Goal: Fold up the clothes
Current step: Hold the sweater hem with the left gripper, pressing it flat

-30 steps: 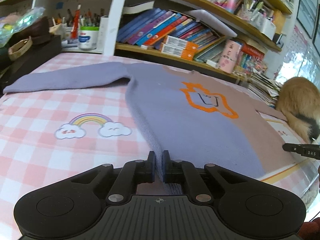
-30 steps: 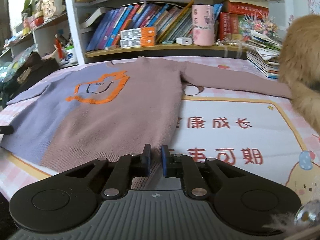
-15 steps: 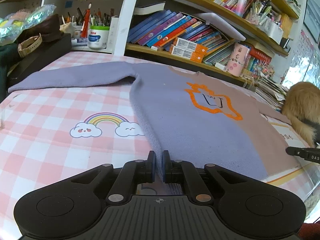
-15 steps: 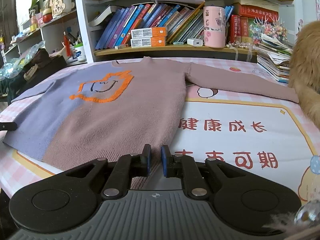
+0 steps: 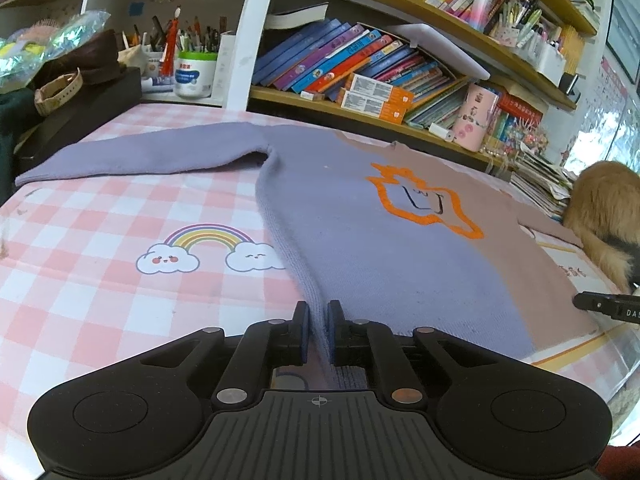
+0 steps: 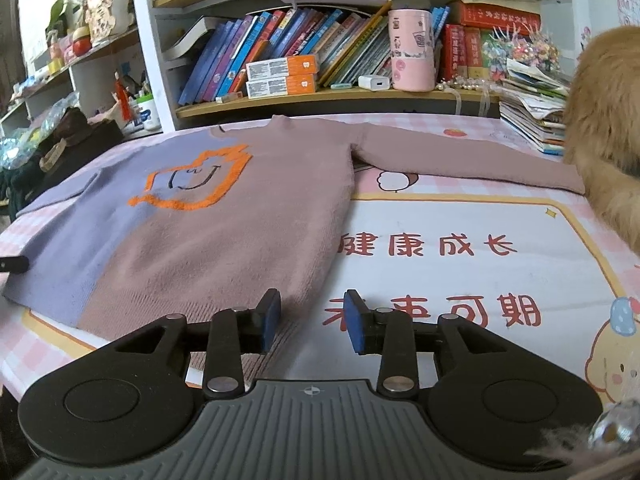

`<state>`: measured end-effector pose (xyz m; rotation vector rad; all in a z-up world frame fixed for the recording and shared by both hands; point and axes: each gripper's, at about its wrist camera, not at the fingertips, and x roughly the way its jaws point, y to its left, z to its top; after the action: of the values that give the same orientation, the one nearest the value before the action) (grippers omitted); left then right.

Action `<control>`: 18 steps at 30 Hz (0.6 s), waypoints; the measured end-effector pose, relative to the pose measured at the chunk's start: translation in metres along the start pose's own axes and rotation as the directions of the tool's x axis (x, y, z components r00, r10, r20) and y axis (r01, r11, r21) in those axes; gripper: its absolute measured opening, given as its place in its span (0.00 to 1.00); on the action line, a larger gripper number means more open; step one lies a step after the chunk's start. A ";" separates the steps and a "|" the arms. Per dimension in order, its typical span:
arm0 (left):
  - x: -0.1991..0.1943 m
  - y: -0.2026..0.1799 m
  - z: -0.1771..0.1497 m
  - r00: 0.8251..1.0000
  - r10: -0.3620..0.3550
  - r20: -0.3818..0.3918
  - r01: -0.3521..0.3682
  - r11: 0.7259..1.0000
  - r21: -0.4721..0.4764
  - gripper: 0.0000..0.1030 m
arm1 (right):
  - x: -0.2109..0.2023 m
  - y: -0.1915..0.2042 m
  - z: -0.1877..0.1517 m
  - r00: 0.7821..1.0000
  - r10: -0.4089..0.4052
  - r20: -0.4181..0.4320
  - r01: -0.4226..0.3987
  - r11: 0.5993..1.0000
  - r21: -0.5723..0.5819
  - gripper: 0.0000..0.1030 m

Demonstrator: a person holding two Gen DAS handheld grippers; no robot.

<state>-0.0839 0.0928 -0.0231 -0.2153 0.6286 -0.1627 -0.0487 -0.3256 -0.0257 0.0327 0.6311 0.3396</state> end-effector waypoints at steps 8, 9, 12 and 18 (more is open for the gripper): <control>-0.001 0.006 0.001 1.000 0.005 0.005 -0.005 1.000 -0.015 0.07 | -0.001 0.009 0.000 1.000 0.024 -0.011 -0.024 0.999 -0.029 0.12; -0.001 0.005 0.001 1.000 0.006 0.004 -0.006 1.000 -0.013 0.07 | 0.000 0.009 0.000 1.000 0.024 -0.011 -0.024 0.999 -0.031 0.12; -0.001 0.004 0.001 1.000 0.008 0.001 -0.008 1.000 -0.008 0.06 | 0.000 0.010 0.000 1.000 0.023 -0.011 -0.023 0.999 -0.036 0.12; -0.001 -0.001 0.000 1.000 -0.001 -0.005 0.001 1.000 0.006 0.06 | 0.000 0.006 0.001 1.000 0.014 -0.009 -0.014 0.999 -0.041 0.12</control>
<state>-0.0848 0.0926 -0.0221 -0.2092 0.6331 -0.1658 -0.0503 -0.3198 -0.0238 -0.0038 0.6326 0.3663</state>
